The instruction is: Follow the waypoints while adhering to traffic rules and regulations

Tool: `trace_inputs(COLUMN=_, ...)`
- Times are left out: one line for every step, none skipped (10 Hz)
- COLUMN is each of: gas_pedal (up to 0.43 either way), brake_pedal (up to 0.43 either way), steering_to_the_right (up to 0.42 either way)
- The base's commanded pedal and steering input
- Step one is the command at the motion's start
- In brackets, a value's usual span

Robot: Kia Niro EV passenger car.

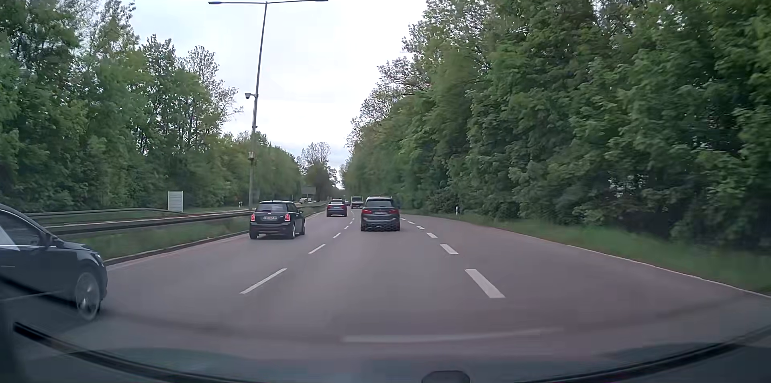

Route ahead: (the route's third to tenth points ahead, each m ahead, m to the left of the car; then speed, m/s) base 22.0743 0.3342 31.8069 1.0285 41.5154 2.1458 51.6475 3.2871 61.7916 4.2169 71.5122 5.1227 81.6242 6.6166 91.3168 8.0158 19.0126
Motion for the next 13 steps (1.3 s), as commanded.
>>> trace_inputs(gas_pedal=0.268, brake_pedal=0.0, steering_to_the_right=-0.017)
trace_inputs(gas_pedal=0.209, brake_pedal=0.0, steering_to_the_right=-0.017)
trace_inputs(gas_pedal=0.189, brake_pedal=0.0, steering_to_the_right=-0.017)
trace_inputs(gas_pedal=0.169, brake_pedal=0.0, steering_to_the_right=-0.017)
trace_inputs(gas_pedal=0.169, brake_pedal=0.0, steering_to_the_right=-0.017)
trace_inputs(gas_pedal=0.169, brake_pedal=0.0, steering_to_the_right=-0.017)
trace_inputs(gas_pedal=0.169, brake_pedal=0.0, steering_to_the_right=-0.017)
trace_inputs(gas_pedal=0.169, brake_pedal=0.0, steering_to_the_right=-0.016)
trace_inputs(gas_pedal=0.169, brake_pedal=0.0, steering_to_the_right=-0.015)
trace_inputs(gas_pedal=0.169, brake_pedal=0.0, steering_to_the_right=-0.012)
trace_inputs(gas_pedal=0.177, brake_pedal=0.0, steering_to_the_right=-0.011)
trace_inputs(gas_pedal=0.197, brake_pedal=0.0, steering_to_the_right=-0.009)
trace_inputs(gas_pedal=0.209, brake_pedal=0.0, steering_to_the_right=-0.009)
